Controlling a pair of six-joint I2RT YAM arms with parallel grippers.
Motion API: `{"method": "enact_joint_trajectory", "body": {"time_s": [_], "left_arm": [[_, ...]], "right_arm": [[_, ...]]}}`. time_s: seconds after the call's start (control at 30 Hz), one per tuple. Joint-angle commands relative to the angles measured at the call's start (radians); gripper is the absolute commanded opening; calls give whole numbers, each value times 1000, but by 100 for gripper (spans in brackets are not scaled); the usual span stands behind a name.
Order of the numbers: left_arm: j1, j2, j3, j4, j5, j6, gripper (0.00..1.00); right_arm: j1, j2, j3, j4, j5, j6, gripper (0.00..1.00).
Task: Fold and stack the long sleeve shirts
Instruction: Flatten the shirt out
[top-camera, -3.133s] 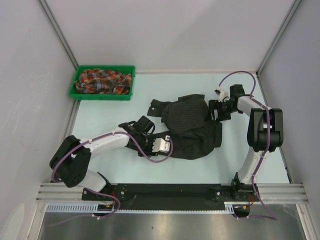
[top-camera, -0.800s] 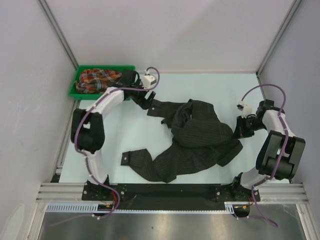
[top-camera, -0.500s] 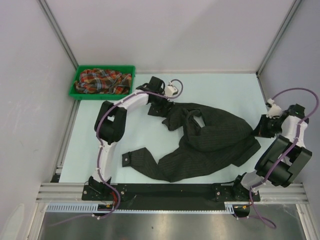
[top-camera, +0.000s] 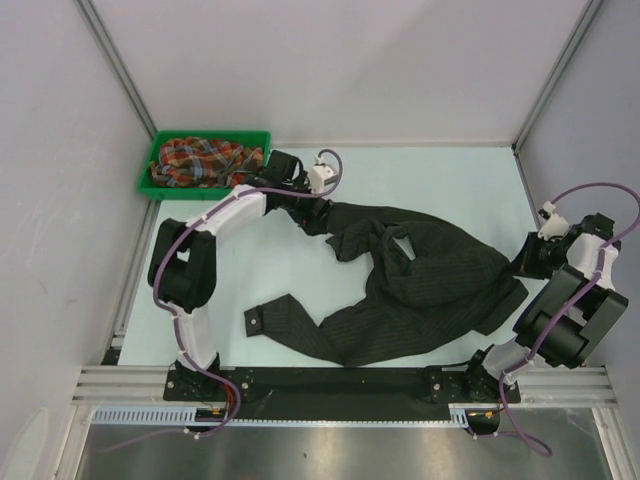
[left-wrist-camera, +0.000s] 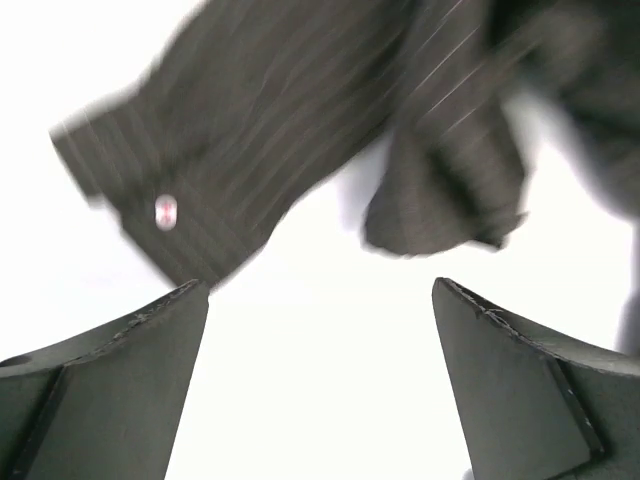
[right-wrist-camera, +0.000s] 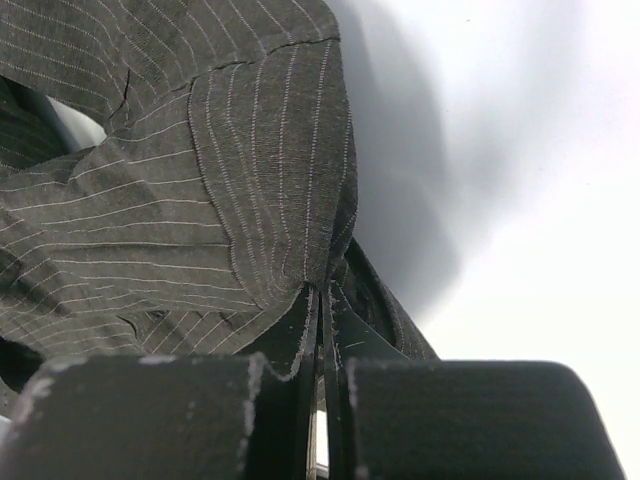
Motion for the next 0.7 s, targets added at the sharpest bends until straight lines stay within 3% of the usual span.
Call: {"method": "enact_joint_trajectory", "body": {"time_s": [0.0,0.17,0.23,0.33,0.37,0.43,0.67], "left_arm": [[-85,-2,16,78,114,-54,99],[-140,116,116,66,47,-88,99],[-169,151,137,46,12,-75,93],[-180,163,131,-15,-45,-49,48],[-177,154,116,-58,-65,-38,19],[-151,66,6,-76,-100,17,0],[-19,-278,-454,-171,-169,260,0]], "right_arm": [[28,12,4,8,-20,-8,0],[43,-14,-1,-32,1,-61,0],[45,-18,-3,-51,9,-100,0],[59,-12,-10,-58,26,-126,0],[62,-1,-12,-62,29,-133,0],[71,6,-13,-70,32,-150,0],[177,40,-61,-41,41,-163,0]]}}
